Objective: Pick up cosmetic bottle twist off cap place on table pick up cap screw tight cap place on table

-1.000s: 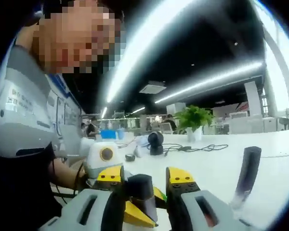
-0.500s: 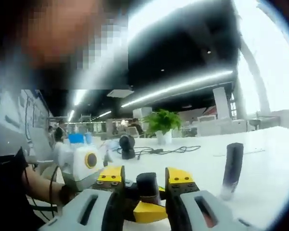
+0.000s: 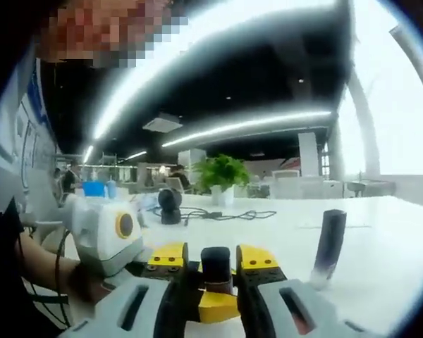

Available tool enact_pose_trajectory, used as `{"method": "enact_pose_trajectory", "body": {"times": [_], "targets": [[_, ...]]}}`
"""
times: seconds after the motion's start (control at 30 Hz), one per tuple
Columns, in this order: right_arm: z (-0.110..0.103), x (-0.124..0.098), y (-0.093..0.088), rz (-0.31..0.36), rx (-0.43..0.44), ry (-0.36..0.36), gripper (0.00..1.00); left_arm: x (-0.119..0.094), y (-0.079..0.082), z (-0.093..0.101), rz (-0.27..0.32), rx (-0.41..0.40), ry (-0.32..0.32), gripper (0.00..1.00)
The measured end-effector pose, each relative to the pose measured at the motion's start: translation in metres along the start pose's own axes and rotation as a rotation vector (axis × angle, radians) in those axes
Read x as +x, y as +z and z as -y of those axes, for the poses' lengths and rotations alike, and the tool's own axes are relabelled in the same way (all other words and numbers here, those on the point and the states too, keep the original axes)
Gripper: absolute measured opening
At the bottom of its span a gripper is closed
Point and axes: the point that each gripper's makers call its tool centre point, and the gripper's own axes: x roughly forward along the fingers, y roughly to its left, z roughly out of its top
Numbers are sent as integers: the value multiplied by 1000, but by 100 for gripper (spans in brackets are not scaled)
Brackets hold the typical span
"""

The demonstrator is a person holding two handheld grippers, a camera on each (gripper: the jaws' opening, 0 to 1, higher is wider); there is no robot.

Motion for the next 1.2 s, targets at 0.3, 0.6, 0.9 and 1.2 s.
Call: {"method": "enact_pose_trajectory", "body": {"times": [0.3, 0.6, 0.9, 1.2], "targets": [[9, 0, -4, -30, -19, -33, 11, 1, -3, 0, -14, 23, 10, 10], [7, -5, -5, -43, -75, 21, 9, 1, -3, 4, -17, 34, -9, 10], [14, -13, -4, -32, 87, 133, 9, 0, 3, 16, 10, 24, -67, 10], [7, -15, -2, -1, 89, 170, 9, -1, 6, 21, 23, 17, -98, 10]]}}
